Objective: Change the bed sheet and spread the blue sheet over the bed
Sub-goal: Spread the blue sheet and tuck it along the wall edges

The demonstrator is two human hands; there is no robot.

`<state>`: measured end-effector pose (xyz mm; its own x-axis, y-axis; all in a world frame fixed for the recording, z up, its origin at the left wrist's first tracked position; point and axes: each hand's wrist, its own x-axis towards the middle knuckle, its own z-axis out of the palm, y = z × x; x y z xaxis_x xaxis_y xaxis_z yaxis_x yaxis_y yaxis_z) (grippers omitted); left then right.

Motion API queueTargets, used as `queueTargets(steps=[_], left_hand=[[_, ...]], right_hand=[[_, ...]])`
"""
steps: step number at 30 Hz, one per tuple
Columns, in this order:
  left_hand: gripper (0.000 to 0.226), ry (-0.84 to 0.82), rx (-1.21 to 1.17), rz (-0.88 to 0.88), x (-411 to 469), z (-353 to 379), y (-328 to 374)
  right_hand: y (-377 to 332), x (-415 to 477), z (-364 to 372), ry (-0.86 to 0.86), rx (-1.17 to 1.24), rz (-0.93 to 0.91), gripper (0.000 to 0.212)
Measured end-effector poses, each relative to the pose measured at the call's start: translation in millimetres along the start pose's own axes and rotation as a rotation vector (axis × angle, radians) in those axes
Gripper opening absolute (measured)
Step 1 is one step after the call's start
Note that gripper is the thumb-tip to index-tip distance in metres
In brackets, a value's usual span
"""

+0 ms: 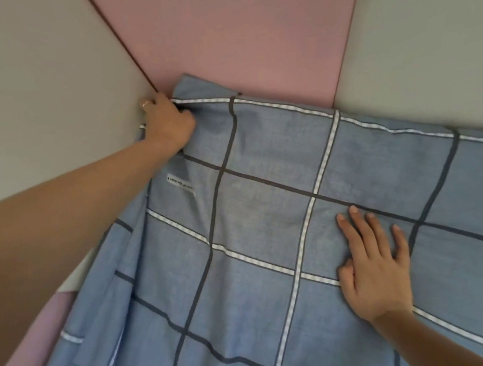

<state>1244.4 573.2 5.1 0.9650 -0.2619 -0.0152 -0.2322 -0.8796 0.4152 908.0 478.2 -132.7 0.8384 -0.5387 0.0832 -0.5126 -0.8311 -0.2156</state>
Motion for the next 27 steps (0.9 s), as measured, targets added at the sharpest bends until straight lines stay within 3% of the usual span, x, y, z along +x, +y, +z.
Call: queueTargets(steps=[3,5,7,9,10,11,12,15,20,24,27], left_hand=[[0.071,-0.048,-0.110,0.099,-33.5,4.4,-10.3],[0.080,-0.005,0.083,0.267,-76.6,16.1,-23.7],[0.082,-0.049,0.244,0.584,-142.1,30.3,-34.8],[0.081,-0.226,0.414,1.034,-188.5,47.2,-59.1],[0.079,-0.292,0.513,1.189,-188.7,51.5,-74.3],[0.079,-0.297,0.600,1.235,-172.8,54.7,-87.7],[0.080,-0.259,0.645,1.154,-150.5,60.9,-101.3],[0.081,-0.206,0.582,0.633,-75.5,59.0,-111.3],[0.064,-0.161,0.370,0.320,-87.7,59.8,-79.1],[0.051,0.022,0.150,0.374,-212.6,48.7,-62.6],[0.050,-0.030,0.211,0.559,-372.4,41.4,-91.3]], right_hand=[[-0.2,-0.7,0.6,0.006,-0.014,-0.007,0.070],[0.8,-1.5,1.0,-0.004,-0.021,-0.005,0.070],[0.9,-1.9,2.1,-0.006,-0.033,-0.006,0.071],[1.3,-2.3,3.3,-0.002,-0.042,-0.010,0.071],[0.9,-2.1,2.4,0.003,-0.041,-0.015,0.071],[1.0,-1.6,2.7,0.011,-0.050,-0.026,0.071],[1.4,-4.4,4.0,0.004,-0.055,-0.037,0.070],[1.0,-2.8,5.5,0.018,-0.072,-0.048,0.068],[5.7,-2.8,7.6,0.024,-0.063,-0.066,0.067],[0.9,0.9,6.7,0.000,-0.023,-0.043,0.068],[4.7,-0.4,-1.4,-0.069,-0.066,-0.053,0.069]])
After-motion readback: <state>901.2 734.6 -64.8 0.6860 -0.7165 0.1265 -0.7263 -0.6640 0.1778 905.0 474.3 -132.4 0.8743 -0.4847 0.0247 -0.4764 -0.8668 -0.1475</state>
